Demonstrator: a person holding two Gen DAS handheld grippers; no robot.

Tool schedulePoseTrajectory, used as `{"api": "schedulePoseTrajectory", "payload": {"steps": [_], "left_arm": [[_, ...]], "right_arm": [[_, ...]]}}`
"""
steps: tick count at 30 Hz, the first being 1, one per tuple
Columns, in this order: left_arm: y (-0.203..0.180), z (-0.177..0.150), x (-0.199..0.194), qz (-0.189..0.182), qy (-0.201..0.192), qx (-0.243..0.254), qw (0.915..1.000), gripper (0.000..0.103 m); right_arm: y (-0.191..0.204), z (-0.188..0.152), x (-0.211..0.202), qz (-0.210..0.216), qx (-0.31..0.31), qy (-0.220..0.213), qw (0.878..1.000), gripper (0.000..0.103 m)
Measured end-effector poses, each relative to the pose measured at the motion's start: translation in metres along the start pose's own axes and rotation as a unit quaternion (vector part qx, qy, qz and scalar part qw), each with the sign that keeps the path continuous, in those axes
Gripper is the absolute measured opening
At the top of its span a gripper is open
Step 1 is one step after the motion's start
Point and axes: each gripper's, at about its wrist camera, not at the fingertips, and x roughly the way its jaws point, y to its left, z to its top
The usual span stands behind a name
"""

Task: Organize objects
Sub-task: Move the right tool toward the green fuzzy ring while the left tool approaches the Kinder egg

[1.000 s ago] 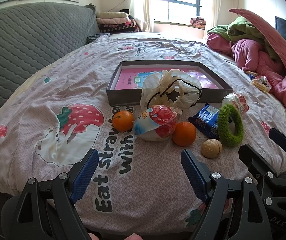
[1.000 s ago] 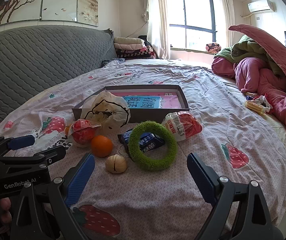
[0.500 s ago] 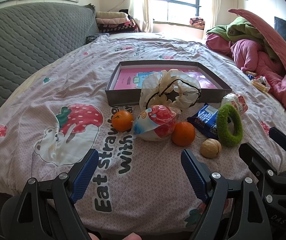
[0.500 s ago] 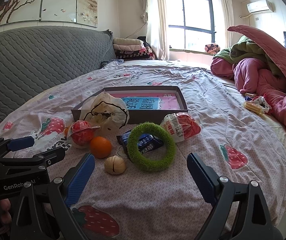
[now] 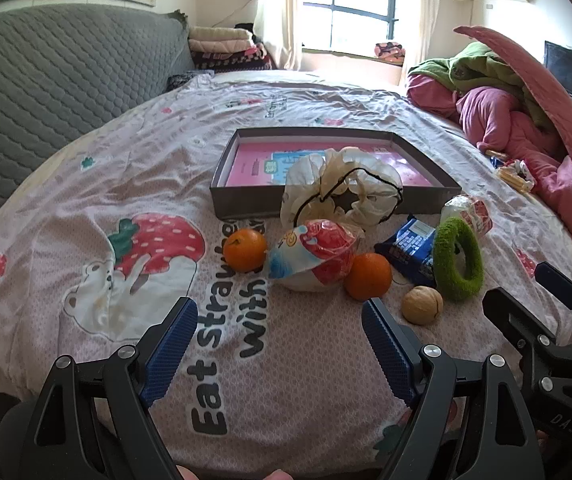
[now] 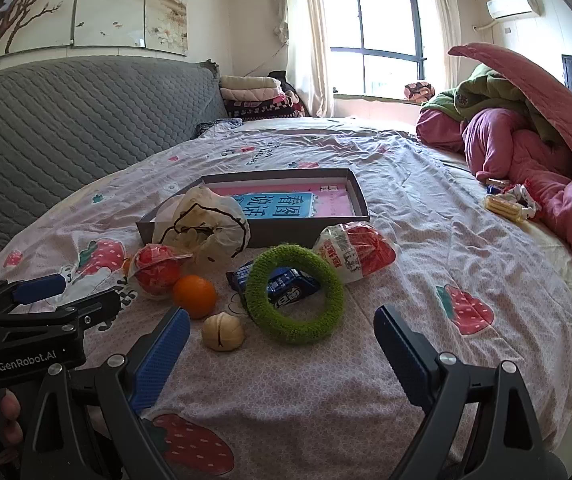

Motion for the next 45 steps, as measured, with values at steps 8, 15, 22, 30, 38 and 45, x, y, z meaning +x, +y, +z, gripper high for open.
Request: {"api": "schedulePoseTrajectory", "payload": {"steps": [8,15,22,30,38,45], "left_arm": [[0.004,0.001,0.011,-0.004,-0.011,0.012,0.9999,0.085],[0.010,0.002,0.023,-0.011,-0.004,0.016,0.9998,0.085],[0.012,0.008,0.031,-0.024,-0.003,0.023,0.9995,0.085],[0.005,0.016,0.042,-0.036,0.001,0.052,0.9980,0.085],[0.004,0.027,0.057,-0.039,0.009,0.056,0.9976,0.085],[-0.001,0.034,0.069,-0.048,0.020,0.056,0.9971,0.085]], "right_arm": [[-0.008,0.000,0.009,0.001,0.015,0.015,1.000,0.093],[-0.013,0.001,0.017,-0.007,0.028,0.029,0.999,0.093],[-0.029,0.003,0.028,-0.012,0.060,0.048,0.997,0.093],[-0.028,0.010,0.044,-0.011,0.049,0.065,0.997,0.093],[-0.030,0.011,0.055,-0.009,0.055,0.083,0.995,0.093],[-0.031,0.012,0.067,-0.004,0.059,0.105,0.993,0.093]]}}
